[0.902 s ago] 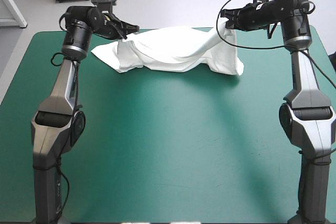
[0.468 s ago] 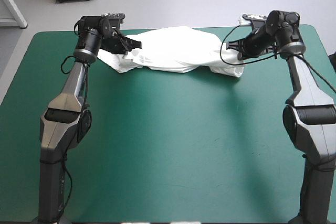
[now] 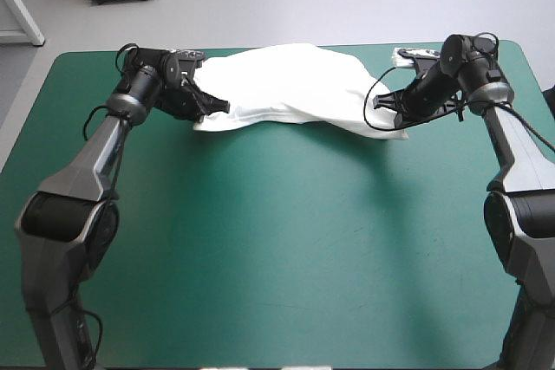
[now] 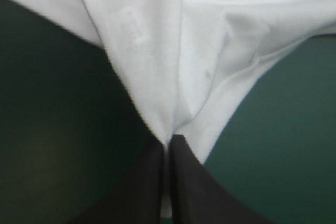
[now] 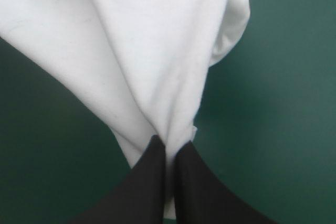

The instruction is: Fold the cloth

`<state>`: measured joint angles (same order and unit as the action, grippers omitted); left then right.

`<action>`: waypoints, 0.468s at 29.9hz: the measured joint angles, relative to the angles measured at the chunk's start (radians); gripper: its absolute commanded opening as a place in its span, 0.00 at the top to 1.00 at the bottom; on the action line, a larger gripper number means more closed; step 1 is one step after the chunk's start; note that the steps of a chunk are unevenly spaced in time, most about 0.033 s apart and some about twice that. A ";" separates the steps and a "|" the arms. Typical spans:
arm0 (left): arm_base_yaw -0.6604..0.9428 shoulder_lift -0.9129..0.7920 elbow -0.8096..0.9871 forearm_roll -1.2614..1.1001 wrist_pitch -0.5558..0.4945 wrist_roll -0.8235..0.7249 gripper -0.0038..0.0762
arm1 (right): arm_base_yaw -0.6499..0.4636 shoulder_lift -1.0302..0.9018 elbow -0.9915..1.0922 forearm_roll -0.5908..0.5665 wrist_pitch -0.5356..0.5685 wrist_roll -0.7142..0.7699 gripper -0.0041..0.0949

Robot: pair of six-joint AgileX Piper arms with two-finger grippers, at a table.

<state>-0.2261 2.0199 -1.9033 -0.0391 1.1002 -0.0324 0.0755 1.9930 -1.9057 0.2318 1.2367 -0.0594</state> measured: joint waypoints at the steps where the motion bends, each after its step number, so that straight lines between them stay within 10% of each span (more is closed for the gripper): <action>1: 0.000 -0.059 0.105 0.000 -0.047 -0.008 0.98 | 0.001 -0.016 0.038 0.000 -0.001 0.000 0.97; 14: 0.000 -0.553 0.820 -0.051 -0.209 -0.001 0.98 | 0.021 -0.335 0.612 -0.017 -0.052 -0.011 0.97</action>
<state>-0.2261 1.4669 -1.0833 -0.0902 0.8908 -0.0333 0.0966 1.6585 -1.2934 0.2148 1.1849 -0.0706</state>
